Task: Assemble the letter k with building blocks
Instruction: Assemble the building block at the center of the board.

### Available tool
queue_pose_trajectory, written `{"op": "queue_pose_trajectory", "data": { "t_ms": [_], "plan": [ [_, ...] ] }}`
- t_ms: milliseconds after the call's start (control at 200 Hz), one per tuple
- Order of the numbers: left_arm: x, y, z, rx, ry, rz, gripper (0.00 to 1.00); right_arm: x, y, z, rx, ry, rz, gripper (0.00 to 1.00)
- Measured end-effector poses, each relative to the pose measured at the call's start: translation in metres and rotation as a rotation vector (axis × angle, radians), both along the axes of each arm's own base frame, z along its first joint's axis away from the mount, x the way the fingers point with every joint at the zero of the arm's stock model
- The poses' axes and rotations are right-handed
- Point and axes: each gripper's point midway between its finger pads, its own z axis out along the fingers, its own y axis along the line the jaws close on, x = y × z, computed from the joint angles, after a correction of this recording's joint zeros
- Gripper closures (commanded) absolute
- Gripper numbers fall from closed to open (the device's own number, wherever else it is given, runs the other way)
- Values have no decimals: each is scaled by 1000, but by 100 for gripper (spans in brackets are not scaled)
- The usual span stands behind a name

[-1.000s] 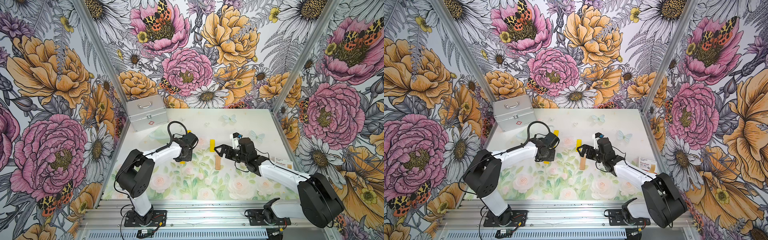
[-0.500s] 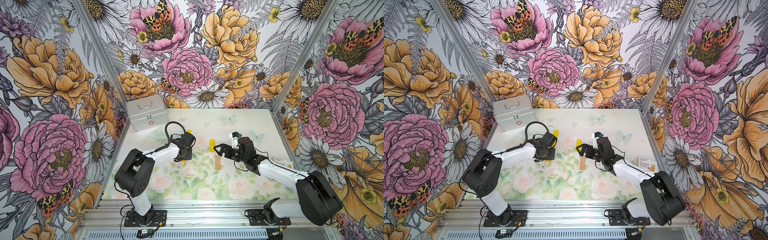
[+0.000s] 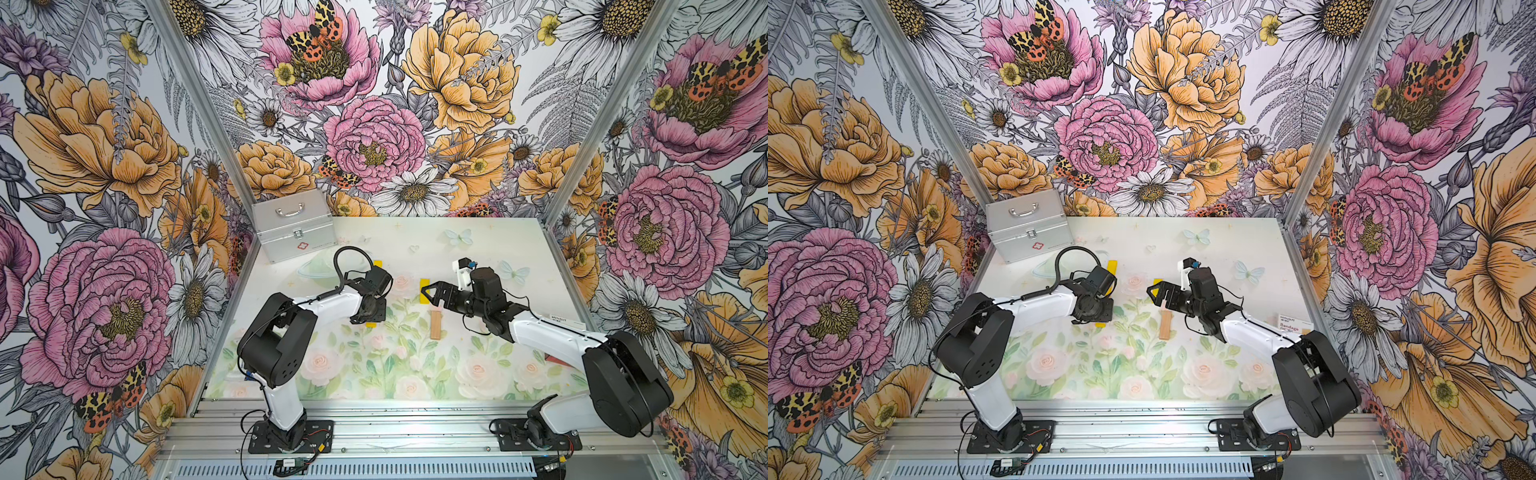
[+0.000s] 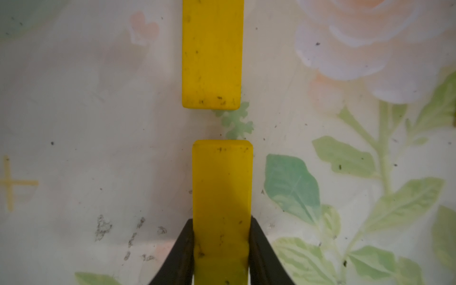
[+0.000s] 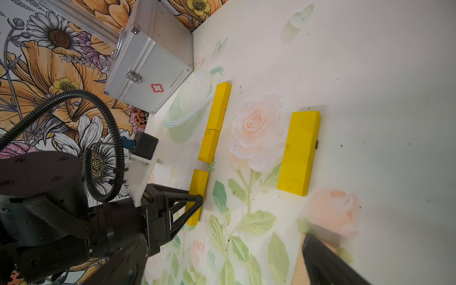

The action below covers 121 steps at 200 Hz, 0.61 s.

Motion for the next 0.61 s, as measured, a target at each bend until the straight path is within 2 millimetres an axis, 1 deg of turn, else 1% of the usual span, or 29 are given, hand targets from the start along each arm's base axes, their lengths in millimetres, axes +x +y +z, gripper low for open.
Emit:
{"op": "queue_pose_trajectory", "data": {
  "t_ms": [80, 290, 605],
  "plan": [
    [1, -1, -1, -4, -1, 0, 82, -1, 7, 0, 8, 2, 14, 1],
    [4, 2, -3, -11, 3, 12, 82, -5, 21, -9, 12, 25, 39, 1],
    [6, 5, -4, -22, 10, 23, 82, -5, 24, -8, 18, 19, 44, 1]
  ]
}}
